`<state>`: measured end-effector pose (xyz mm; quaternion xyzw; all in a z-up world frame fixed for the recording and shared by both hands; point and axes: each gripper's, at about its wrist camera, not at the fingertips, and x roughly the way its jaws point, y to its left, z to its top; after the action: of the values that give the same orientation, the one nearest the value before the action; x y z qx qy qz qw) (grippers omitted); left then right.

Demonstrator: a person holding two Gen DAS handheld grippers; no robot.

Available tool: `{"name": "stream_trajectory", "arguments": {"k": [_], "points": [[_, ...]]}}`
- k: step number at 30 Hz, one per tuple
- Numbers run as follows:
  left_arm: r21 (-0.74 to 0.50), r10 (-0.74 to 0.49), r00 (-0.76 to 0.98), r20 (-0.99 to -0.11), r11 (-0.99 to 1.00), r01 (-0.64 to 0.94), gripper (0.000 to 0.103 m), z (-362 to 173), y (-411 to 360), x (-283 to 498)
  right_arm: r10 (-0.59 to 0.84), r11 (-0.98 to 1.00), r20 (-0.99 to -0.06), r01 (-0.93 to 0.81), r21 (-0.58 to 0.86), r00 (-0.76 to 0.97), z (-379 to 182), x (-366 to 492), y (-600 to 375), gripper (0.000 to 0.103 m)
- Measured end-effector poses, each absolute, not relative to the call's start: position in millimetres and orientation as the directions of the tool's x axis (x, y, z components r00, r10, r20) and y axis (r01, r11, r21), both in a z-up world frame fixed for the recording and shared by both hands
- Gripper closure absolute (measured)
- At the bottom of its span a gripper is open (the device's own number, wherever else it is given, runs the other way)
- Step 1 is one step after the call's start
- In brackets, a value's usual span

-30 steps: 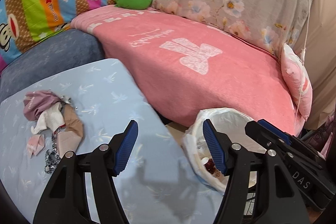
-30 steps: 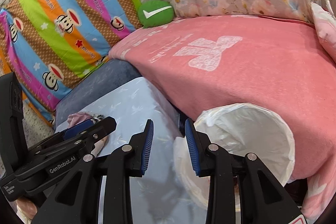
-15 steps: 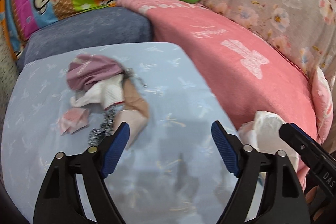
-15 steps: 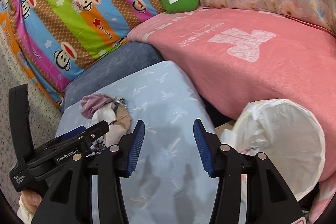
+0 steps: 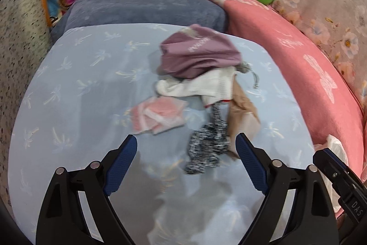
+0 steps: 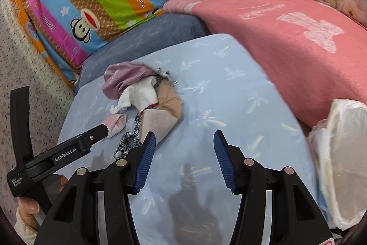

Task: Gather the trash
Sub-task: 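Move both open grippers back toward the pile of items, then grasp the pink sheer fabric with the left gripper while the right gripper grasps the beige mesh piece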

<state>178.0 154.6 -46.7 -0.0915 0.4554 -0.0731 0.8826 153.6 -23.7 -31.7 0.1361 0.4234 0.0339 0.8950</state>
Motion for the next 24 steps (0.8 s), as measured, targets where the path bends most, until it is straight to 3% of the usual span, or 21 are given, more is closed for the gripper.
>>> {"name": "stream_trajectory", "arguments": {"k": [18,24], "points": [[-0.294,-0.247,0.521,-0.817,0.956,-0.008,0.020,-82,187,230,0.212,0.957,-0.801,0.047,0.287,0.559,-78,236,25,0.051],[-0.306,-0.273,0.502,-0.821,0.952,0.017,0.042,-94,185,237,0.223,0.950,-0.825,0.073,0.303,0.519,-102,245,23,0.051]]}}
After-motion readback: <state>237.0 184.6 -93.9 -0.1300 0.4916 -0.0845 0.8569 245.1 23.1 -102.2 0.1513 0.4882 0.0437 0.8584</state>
